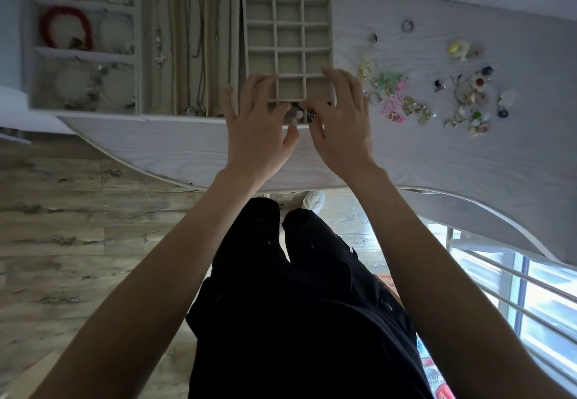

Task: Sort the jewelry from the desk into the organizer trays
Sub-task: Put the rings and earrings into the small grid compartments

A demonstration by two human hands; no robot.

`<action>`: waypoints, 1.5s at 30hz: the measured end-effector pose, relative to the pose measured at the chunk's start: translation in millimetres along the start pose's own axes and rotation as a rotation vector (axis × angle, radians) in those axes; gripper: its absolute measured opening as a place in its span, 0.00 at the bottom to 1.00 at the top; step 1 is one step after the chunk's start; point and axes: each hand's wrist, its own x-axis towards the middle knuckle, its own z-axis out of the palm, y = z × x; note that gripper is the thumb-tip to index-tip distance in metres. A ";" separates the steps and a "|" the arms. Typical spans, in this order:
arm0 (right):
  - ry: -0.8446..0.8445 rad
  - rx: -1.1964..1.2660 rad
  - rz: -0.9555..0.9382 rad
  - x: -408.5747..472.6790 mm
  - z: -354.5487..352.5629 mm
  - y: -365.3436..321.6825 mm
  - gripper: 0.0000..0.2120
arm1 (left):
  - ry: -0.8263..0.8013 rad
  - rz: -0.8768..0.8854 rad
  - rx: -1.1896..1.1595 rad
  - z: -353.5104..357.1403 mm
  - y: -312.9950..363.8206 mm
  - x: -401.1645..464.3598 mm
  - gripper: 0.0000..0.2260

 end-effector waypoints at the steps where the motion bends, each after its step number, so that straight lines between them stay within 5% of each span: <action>1: -0.025 -0.022 -0.014 -0.7 1.5 0.1 0.13 | -0.016 -0.009 0.010 1.7 2.5 0.0 0.11; 12: -0.015 0.065 0.090 -9.0 9.8 -3.8 0.12 | -0.062 -0.161 -0.141 5.7 8.9 -5.5 0.10; 26: 0.042 0.029 0.118 -18.2 7.7 -5.4 0.13 | 0.025 -0.027 -0.026 1.5 -3.5 -13.4 0.13; 37: -0.044 -0.071 0.020 -3.1 10.4 -3.6 0.13 | -0.053 -0.030 -0.013 5.6 -0.5 -8.8 0.09; 45: 0.110 0.238 0.110 -8.1 2.8 4.0 0.13 | 0.052 -0.035 -0.185 -11.3 3.3 -11.5 0.08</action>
